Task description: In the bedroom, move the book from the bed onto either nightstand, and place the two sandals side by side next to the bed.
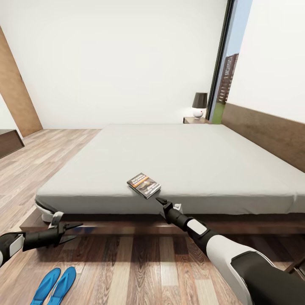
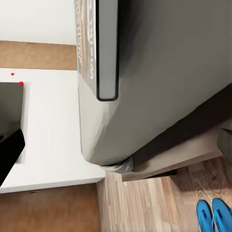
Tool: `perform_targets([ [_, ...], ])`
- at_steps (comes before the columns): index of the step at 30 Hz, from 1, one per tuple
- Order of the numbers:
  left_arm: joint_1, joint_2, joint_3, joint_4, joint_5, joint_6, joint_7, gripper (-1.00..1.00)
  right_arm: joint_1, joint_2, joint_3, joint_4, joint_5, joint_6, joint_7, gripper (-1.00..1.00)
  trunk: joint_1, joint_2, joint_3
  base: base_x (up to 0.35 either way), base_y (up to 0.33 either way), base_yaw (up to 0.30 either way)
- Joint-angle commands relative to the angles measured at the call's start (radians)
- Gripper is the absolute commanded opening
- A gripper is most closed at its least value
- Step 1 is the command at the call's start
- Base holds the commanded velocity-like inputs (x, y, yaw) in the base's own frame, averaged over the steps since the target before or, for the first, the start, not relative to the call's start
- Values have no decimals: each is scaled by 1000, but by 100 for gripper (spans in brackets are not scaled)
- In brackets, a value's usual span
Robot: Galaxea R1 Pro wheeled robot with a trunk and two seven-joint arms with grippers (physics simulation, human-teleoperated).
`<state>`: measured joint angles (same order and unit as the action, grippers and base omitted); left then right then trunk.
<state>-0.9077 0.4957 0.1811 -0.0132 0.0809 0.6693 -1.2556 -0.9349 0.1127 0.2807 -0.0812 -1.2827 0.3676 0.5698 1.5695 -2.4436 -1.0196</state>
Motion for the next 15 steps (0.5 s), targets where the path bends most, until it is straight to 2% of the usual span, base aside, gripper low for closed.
perform_targets([
  [1, 2, 2, -4, 0, 8, 17, -9, 100, -1, 0, 7, 2, -10, 4, 2, 100, 0, 0, -1, 0, 0, 0],
  [7, 18, 15, -6, 0, 4, 47, -85, 100, -1, 1, 9, 8, -11, 4, 2, 100, 0, 0, -1, 0, 0, 0],
  [9, 23, 17, -8, -1, -12, 54, -129, 100, -1, 1, 9, 10, -12, 4, 3, 100, 0, 0, -1, 0, 0, 0],
  [15, 26, 19, -8, -1, -96, 59, -174, 100, -1, 1, 9, 12, -12, 5, 5, 100, 0, 0, -1, 0, 0, 0],
])
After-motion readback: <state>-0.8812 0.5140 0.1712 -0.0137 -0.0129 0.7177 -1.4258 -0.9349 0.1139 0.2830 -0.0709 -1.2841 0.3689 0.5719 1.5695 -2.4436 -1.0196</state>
